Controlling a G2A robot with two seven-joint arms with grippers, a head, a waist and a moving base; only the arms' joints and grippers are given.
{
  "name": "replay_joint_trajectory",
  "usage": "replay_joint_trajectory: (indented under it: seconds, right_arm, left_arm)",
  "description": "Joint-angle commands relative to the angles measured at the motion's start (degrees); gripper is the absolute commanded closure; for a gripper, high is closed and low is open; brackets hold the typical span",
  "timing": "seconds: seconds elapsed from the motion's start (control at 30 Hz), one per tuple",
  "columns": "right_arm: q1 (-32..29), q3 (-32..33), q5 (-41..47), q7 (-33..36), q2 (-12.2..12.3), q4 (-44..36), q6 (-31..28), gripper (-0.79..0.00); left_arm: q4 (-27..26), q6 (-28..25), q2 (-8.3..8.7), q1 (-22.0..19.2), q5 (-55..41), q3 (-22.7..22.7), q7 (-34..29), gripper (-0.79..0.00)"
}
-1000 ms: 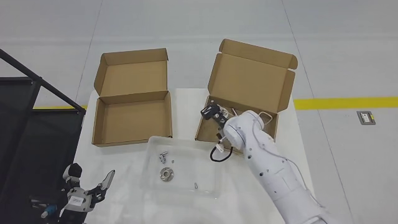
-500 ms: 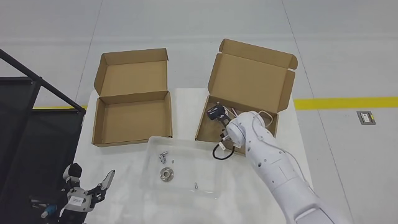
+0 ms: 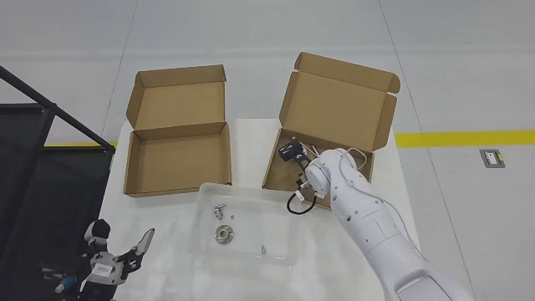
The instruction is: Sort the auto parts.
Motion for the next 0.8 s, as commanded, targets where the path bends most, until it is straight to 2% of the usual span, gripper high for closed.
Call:
replay_joint_trajectory:
  seconds: [0.0, 0.2, 0.33, 0.47, 0.6, 0.77]
  right_arm:
    - [-0.11, 0.16, -0.02, 0.15, 0.1, -0.34, -0.04, -0.222]
    - [-0.98, 0.85, -0.01, 0.27, 0.51, -2.68, -0.01, -0.219]
    - [-2.3, 3.01, -0.47, -0.22, 1.56, -7.6, -0.08, -0.215]
    - [-6.91, 6.26, -0.51, 1.04, 3.22, -18.77, -3.23, -0.215]
    - [-13.97, 8.89, -0.76, 4.3, 4.67, -33.7, -5.81, -0.231]
    - [-21.48, 10.21, 4.6, 9.21, 6.01, -48.12, -16.98, -0.274]
  left_arm:
    - [0.0, 0.0, 0.0, 0.0, 0.0, 0.0, 0.0, -0.785]
    - [0.0, 0.0, 0.0, 0.0, 0.0, 0.0, 0.0, -0.785]
    - [0.0, 0.0, 0.0, 0.0, 0.0, 0.0, 0.0, -0.785]
    - [0.0, 0.0, 0.0, 0.0, 0.0, 0.0, 0.0, -0.785]
    - [0.0, 0.0, 0.0, 0.0, 0.0, 0.0, 0.0, -0.785]
    - [0.0, 0.0, 0.0, 0.0, 0.0, 0.0, 0.0, -0.785]
